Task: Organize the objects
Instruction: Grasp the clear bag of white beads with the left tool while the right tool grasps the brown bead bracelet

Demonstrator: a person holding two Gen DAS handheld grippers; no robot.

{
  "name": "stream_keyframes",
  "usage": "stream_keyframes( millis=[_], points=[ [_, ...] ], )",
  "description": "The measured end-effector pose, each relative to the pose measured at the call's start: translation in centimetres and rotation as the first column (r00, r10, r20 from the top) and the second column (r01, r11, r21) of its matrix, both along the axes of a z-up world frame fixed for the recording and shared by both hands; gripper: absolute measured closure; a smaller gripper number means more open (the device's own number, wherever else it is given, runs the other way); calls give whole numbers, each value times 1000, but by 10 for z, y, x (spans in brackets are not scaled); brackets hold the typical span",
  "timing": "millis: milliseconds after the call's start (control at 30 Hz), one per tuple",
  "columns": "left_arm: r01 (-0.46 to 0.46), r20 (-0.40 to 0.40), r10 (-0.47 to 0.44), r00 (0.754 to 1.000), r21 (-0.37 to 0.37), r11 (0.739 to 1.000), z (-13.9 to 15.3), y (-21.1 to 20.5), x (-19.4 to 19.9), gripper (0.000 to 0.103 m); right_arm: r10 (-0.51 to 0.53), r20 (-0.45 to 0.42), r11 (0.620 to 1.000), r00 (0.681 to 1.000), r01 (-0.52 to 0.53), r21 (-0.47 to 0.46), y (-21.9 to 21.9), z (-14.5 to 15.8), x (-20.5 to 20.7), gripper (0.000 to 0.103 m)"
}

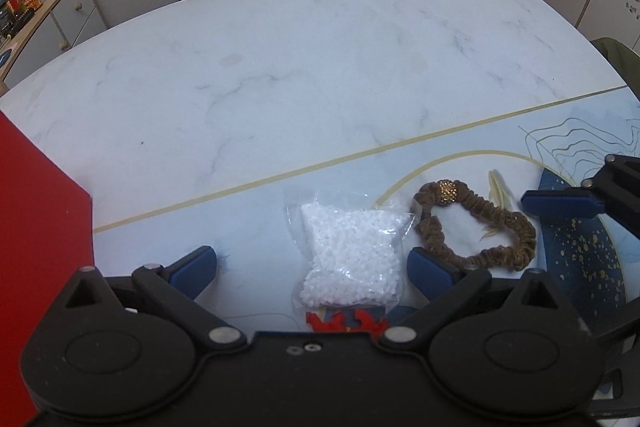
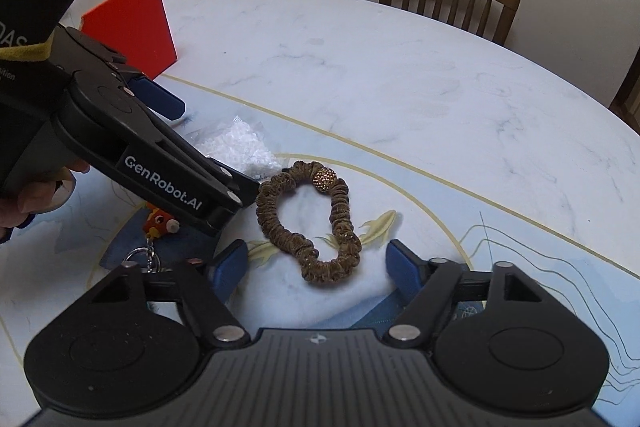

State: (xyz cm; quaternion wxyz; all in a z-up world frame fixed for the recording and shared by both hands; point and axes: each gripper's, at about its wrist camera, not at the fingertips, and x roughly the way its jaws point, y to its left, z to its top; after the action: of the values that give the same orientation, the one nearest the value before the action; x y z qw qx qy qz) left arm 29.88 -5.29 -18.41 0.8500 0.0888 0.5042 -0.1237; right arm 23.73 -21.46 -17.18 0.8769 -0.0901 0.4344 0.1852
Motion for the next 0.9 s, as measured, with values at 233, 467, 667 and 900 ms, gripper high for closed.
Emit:
stream_keyframes(
  millis=[233, 467, 667, 900],
  points=[
    [11, 8, -11, 1000, -25, 1000, 3, 1, -1, 14, 14, 16, 1000, 1000, -14, 17, 3, 0, 3, 50],
    [5, -7, -5, 1000, -47, 999, 8, 3, -3, 33, 2, 20, 1000, 1000, -3, 26, 1, 0, 3, 67],
    [10, -8, -11, 1000, -44, 999, 12, -1, -4, 56, -21, 18, 1000, 1000, 20, 23, 3, 2, -1, 81],
    [-16, -22, 16, 1000, -34, 999, 18, 1, -7, 67, -73, 25, 996, 997, 72, 53, -2, 12, -7, 86]
  ],
)
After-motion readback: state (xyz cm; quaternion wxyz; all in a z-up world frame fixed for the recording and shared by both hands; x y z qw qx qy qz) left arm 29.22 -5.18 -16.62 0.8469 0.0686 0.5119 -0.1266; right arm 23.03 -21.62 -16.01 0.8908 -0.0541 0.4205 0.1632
